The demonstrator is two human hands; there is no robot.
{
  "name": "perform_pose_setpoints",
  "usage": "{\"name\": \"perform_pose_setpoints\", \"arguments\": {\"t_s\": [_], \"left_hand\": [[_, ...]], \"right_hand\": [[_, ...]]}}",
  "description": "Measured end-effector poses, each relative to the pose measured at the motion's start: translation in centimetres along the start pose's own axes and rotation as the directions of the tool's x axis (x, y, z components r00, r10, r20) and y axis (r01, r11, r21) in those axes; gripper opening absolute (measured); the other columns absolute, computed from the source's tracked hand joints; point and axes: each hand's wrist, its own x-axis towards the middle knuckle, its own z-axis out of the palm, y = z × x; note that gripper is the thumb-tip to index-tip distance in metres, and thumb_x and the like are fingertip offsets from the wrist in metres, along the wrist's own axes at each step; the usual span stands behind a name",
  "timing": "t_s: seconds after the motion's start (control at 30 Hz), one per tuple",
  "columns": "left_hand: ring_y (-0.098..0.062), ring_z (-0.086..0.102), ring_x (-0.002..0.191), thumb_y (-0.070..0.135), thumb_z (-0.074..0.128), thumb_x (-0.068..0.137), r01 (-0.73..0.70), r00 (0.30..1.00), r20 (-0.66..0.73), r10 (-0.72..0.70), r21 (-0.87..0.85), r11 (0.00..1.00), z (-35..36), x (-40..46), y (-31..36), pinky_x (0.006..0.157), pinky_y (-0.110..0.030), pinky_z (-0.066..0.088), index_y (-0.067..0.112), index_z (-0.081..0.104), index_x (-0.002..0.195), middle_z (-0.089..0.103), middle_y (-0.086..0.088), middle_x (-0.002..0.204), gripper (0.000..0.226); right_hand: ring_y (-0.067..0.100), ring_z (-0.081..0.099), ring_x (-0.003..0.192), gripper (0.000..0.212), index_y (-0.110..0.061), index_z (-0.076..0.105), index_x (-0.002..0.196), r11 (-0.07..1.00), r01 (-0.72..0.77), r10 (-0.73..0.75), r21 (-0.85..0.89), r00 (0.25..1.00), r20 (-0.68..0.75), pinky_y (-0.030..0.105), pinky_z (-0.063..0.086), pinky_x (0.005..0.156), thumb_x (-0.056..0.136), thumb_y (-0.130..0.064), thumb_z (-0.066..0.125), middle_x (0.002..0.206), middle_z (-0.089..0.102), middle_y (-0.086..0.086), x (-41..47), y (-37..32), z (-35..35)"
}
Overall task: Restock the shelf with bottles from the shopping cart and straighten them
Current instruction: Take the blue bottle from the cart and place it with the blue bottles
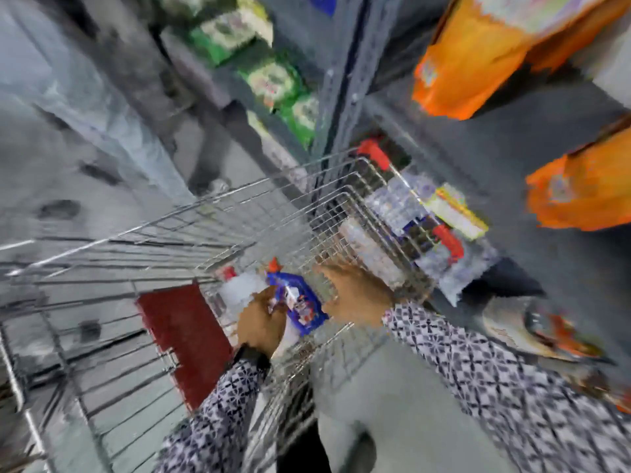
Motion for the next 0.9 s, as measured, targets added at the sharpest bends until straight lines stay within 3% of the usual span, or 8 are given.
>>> {"name": "perform_pose_setpoints", "arguments": {"t_s": [0.1, 0.17, 0.27, 0.43, 0.53, 0.63, 0.77, 0.9], "left_hand": [[-0.029, 0.076, 0.091, 0.021, 0.042, 0.096, 0.293, 0.938, 0.250, -0.241, -0.193, 0.937, 1.7, 5.3, -3.5, 0.080, -0.034, 0.055, -0.006, 0.070, 0.114, 0.080, -0.021, 0.100, 0.042], [-0.017, 0.068, 0.063, 0.013, 0.030, 0.105, 0.377, 0.901, 0.314, -0.299, -0.228, 0.898, 3.2, 7.1, -5.1, 0.063, -0.028, 0.044, 0.009, 0.061, 0.093, 0.073, -0.007, 0.073, 0.034], [0.001, 0.059, 0.073, 0.014, 0.034, 0.109, 0.484, 0.853, 0.398, -0.338, -0.361, 0.797, 5.6, 9.0, -6.4, 0.071, -0.016, 0.045, 0.026, 0.056, 0.093, 0.055, 0.004, 0.087, 0.030], [-0.013, 0.050, 0.075, 0.020, 0.037, 0.108, 0.548, 0.829, 0.406, -0.384, -0.461, 0.698, 7.1, 10.7, -9.4, 0.070, -0.025, 0.042, 0.019, 0.057, 0.093, 0.053, -0.001, 0.089, 0.025], [-0.011, 0.055, 0.082, 0.026, 0.032, 0.109, 0.666, 0.745, 0.515, -0.424, -0.533, 0.522, 7.5, 10.7, -9.3, 0.085, -0.026, 0.043, 0.023, 0.056, 0.128, 0.061, 0.001, 0.106, 0.031], [-0.029, 0.048, 0.143, 0.026, 0.027, 0.110, 0.659, 0.751, 0.505, -0.426, -0.520, 0.544, 6.9, 9.8, -8.6, 0.116, -0.041, 0.035, 0.009, 0.038, 0.156, 0.047, -0.010, 0.155, 0.050], [-0.023, 0.060, 0.094, 0.019, 0.037, 0.108, 0.562, 0.827, 0.369, -0.425, -0.580, 0.590, 4.5, 6.9, -6.3, 0.073, -0.029, 0.042, 0.000, 0.049, 0.146, 0.061, -0.009, 0.112, 0.044], [-0.016, 0.075, 0.084, 0.032, 0.045, 0.107, 0.438, 0.891, 0.425, -0.158, -0.715, 0.545, 0.7, 0.3, 0.2, 0.073, -0.030, 0.061, 0.015, 0.068, 0.113, 0.080, 0.000, 0.092, 0.029]], "right_hand": [[0.029, 0.065, 0.115, 0.066, -0.020, 0.048, 0.138, 0.981, -0.154, 0.127, 0.117, 0.969, 0.211, 0.038, 0.053, 0.094, 0.077, -0.038, 0.068, 0.131, 0.063, 0.008, 6.9, 0.9, 4.5], [0.029, 0.065, 0.108, 0.054, -0.016, 0.056, 0.130, 0.954, -0.266, 0.225, 0.140, 0.940, 0.256, 0.032, 0.049, 0.087, 0.081, -0.037, 0.067, 0.116, 0.066, 0.010, 10.0, 1.8, 7.5], [0.029, 0.066, 0.105, 0.033, -0.013, 0.065, 0.108, 0.886, -0.401, 0.295, 0.234, 0.876, 0.381, 0.030, 0.051, 0.080, 0.082, -0.030, 0.072, 0.097, 0.064, 0.007, 13.3, 3.0, 11.1], [0.029, 0.068, 0.098, 0.067, -0.011, 0.061, 0.112, 0.813, -0.496, 0.364, 0.305, 0.842, 0.399, 0.041, 0.056, 0.086, 0.059, -0.041, 0.086, 0.110, 0.069, 0.010, 15.4, 2.6, 14.2], [0.029, 0.067, 0.098, 0.062, -0.012, 0.057, 0.109, 0.807, -0.510, 0.412, 0.299, 0.848, 0.333, 0.039, 0.056, 0.084, 0.058, -0.030, 0.085, 0.110, 0.068, 0.009, 15.5, 1.5, 14.9], [0.030, 0.069, 0.095, 0.048, -0.013, 0.058, 0.104, 0.809, -0.505, 0.430, 0.301, 0.857, 0.283, 0.036, 0.059, 0.080, 0.061, -0.018, 0.080, 0.106, 0.070, 0.009, 15.0, 0.2, 14.4], [0.030, 0.072, 0.094, 0.056, -0.009, 0.067, 0.104, 0.779, -0.498, 0.406, 0.381, 0.864, 0.298, 0.043, 0.060, 0.085, 0.056, -0.028, 0.088, 0.102, 0.073, 0.011, 12.0, -1.3, 10.0], [0.026, 0.070, 0.087, 0.054, -0.001, 0.063, 0.106, 0.676, -0.347, 0.310, 0.651, 0.934, 0.176, 0.040, 0.059, 0.081, 0.062, -0.018, 0.088, 0.097, 0.072, 0.010, 4.5, -2.7, 2.6]]}}
